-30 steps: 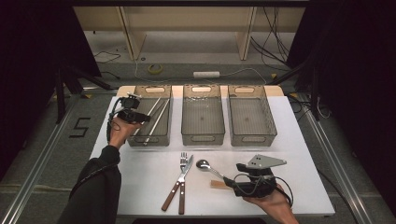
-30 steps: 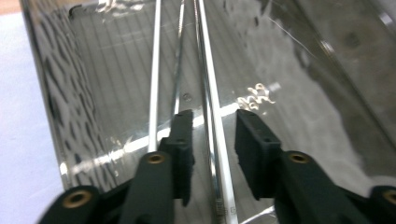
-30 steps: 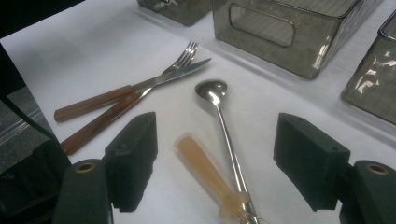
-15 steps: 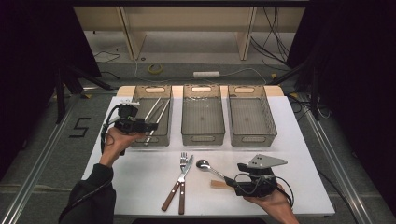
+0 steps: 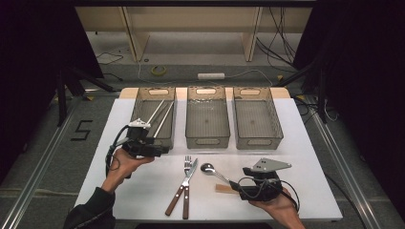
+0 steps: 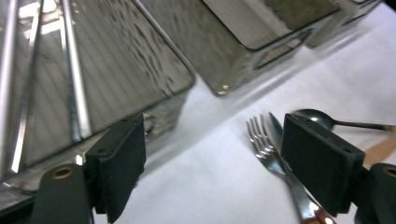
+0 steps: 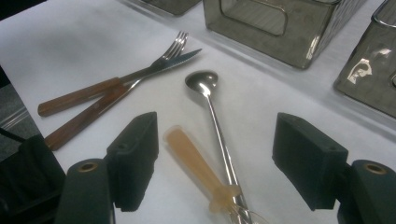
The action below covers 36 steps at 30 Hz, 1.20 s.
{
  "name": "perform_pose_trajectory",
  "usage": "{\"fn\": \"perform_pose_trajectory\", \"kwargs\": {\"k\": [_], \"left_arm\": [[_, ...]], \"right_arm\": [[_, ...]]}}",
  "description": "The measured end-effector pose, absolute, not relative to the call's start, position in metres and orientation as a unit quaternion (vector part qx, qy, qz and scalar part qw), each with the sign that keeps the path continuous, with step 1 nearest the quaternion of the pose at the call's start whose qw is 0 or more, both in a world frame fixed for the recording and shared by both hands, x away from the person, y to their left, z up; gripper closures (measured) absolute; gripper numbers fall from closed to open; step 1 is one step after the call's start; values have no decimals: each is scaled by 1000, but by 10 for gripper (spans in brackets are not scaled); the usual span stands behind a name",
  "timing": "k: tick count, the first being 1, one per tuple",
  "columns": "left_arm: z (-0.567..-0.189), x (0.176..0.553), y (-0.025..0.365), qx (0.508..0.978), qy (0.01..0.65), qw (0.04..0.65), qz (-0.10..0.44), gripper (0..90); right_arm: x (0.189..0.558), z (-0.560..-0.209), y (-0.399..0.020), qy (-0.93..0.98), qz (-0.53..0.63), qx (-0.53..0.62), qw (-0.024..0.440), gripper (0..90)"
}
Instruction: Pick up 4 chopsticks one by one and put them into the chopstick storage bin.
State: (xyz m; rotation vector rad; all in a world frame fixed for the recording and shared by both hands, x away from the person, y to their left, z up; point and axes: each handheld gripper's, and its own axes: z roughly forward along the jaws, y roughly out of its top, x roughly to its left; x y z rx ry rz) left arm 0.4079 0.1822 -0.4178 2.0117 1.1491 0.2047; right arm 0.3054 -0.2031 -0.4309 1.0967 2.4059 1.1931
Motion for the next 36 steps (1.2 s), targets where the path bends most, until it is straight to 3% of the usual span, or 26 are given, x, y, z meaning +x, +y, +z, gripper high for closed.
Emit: {"fn": "perform_pose_trajectory", "kwargs": {"k": [26,36], "left_arm": [[-428,351,173,797,396,446,100,175],[-427,339,167,798,383,454,103,153]], "right_arm": [[316,-440,-187,882,339,315,92,347],[324,-442,-178,899,317,293,78,315]]}}
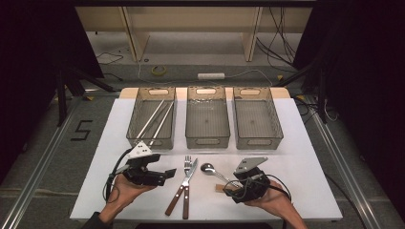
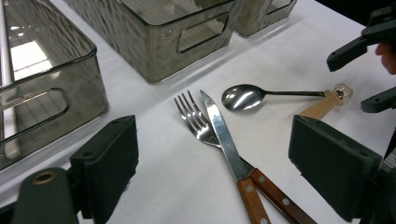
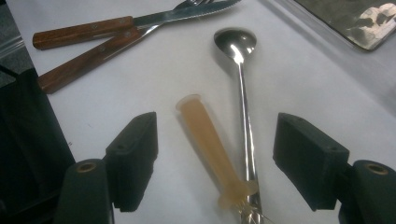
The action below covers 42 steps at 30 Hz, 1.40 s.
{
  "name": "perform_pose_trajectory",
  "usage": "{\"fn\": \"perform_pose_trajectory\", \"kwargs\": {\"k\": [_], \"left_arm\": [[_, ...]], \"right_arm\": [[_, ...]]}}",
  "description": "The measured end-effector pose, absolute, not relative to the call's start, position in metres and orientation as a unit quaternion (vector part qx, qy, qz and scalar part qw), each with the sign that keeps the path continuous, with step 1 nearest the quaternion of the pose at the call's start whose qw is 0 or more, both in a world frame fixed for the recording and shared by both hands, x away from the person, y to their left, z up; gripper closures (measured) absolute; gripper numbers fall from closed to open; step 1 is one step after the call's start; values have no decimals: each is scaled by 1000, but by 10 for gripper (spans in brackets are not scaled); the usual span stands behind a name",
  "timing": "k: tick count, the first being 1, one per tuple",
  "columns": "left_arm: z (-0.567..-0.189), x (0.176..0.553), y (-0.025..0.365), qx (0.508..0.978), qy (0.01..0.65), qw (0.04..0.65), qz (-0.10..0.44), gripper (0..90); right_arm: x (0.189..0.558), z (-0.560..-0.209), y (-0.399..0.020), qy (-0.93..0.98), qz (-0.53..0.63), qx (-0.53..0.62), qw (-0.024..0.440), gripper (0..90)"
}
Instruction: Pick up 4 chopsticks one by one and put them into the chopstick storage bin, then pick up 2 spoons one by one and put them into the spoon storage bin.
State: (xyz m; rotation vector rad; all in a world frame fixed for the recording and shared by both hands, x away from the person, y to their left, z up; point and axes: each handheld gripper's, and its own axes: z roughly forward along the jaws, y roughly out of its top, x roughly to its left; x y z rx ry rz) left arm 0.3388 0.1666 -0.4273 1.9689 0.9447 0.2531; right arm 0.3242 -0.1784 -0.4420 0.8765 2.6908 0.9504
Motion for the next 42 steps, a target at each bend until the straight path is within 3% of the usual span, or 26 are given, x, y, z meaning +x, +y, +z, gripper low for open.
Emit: {"fn": "perform_pose_trajectory", "kwargs": {"k": [11,42], "left_arm": [[-427,330,167,794,376,461,119,153],[-427,323,166,802,362,458,127,154]], "right_arm": [[331,-443,-172,919,281,265,71,345],[339,-460,-156,953,214,207,63,585]]}}
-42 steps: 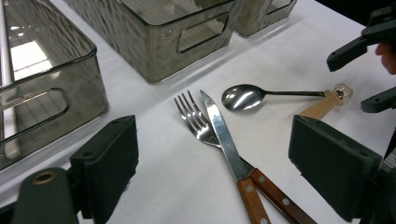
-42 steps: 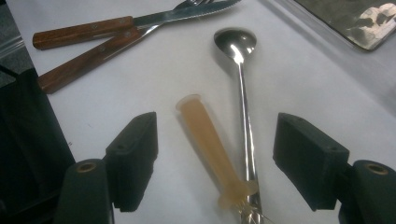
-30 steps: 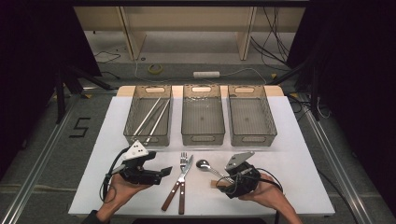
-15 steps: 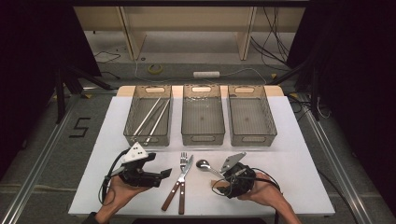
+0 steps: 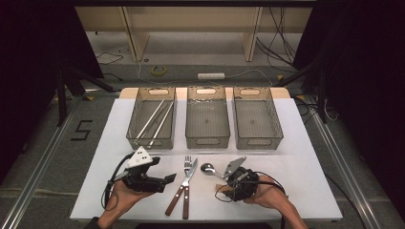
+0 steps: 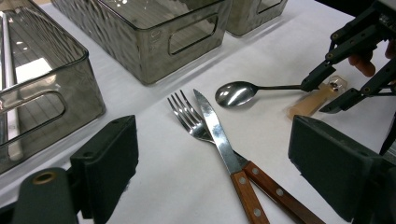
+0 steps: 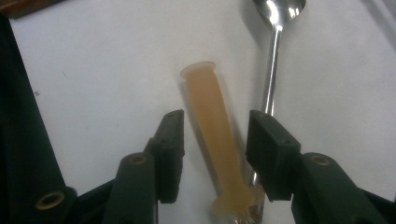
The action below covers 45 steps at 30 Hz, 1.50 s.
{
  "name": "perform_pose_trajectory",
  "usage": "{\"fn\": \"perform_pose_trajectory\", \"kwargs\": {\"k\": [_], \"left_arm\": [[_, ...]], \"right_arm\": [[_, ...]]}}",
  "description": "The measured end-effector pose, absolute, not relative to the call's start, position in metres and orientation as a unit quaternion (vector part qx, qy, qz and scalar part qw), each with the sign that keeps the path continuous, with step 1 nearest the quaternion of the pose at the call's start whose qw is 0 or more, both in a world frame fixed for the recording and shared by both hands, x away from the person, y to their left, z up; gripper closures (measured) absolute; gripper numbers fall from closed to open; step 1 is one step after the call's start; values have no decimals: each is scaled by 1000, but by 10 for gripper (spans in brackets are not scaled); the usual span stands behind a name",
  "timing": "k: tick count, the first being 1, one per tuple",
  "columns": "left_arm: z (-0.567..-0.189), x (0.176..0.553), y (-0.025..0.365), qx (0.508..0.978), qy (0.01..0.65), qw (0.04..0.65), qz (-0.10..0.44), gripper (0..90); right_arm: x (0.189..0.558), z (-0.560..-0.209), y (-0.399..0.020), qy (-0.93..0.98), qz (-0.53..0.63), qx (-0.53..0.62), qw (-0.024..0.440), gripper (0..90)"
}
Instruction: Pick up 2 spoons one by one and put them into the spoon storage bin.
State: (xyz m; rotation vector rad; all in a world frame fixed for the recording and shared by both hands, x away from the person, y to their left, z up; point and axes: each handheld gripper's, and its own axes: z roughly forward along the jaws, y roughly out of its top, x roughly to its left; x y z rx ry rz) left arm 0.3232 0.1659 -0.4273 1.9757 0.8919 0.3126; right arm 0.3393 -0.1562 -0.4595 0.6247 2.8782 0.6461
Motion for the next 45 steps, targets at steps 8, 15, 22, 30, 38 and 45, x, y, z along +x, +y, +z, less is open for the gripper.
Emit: {"fn": "perform_pose_trajectory", "kwargs": {"k": [8,15,22,30,38,45], "left_arm": [[-428,323,165,802,361,459,126,155],[-428,323,165,803,359,458,126,156],[-428,322,164,804,358,458,126,157],[-428,322,165,804,358,458,127,157],[-428,322,165,804,359,457,127,157],[-428,322,165,803,359,459,126,157]], "right_arm": [[340,-464,-152,961,192,187,67,647],[342,-465,-152,963,192,178,60,702],[342,-465,-152,967,191,160,56,749],[340,-464,-151,970,188,144,61,760],[338,-454,-153,965,201,160,64,765],[341,-443,-161,955,226,184,59,768]]}}
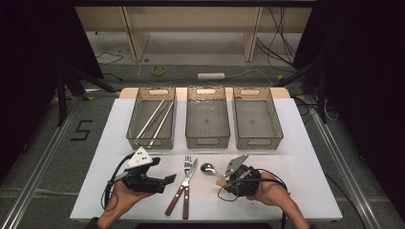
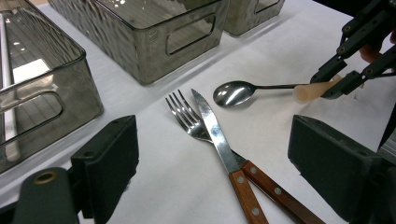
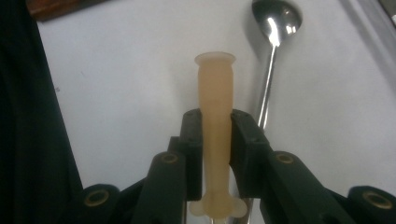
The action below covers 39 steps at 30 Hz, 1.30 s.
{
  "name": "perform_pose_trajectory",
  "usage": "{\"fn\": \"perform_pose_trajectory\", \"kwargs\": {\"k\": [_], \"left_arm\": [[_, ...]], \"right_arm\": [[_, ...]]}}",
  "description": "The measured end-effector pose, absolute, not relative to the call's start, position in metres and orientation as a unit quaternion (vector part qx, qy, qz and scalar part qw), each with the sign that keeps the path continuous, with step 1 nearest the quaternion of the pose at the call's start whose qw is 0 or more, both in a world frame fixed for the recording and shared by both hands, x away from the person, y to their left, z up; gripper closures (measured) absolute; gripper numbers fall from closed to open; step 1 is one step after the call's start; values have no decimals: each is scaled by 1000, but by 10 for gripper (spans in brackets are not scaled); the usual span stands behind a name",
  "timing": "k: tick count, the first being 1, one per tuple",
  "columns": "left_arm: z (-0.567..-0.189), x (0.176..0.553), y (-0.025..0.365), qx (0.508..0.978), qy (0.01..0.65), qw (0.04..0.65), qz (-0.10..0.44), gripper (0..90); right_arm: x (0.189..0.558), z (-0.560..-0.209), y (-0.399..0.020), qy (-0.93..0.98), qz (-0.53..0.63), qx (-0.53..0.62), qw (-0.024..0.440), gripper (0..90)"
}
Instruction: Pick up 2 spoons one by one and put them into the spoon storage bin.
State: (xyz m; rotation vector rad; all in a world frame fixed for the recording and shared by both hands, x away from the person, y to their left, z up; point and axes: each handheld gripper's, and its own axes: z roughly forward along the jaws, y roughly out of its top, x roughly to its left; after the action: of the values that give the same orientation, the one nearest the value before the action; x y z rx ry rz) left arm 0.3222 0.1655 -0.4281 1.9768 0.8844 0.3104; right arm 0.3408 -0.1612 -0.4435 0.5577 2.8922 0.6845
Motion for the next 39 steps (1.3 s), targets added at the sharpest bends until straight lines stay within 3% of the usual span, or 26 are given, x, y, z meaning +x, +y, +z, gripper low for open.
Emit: {"fn": "perform_pose_trajectory", "kwargs": {"k": [19,39], "left_arm": [[-426,321,167,791,364,475,127,156],[-423,318,173,768,360,507,152,154]], "right_arm": [[362,-416,-184,900,337,268,69,769],[432,-369,-162,845,406,326,123,767]]}}
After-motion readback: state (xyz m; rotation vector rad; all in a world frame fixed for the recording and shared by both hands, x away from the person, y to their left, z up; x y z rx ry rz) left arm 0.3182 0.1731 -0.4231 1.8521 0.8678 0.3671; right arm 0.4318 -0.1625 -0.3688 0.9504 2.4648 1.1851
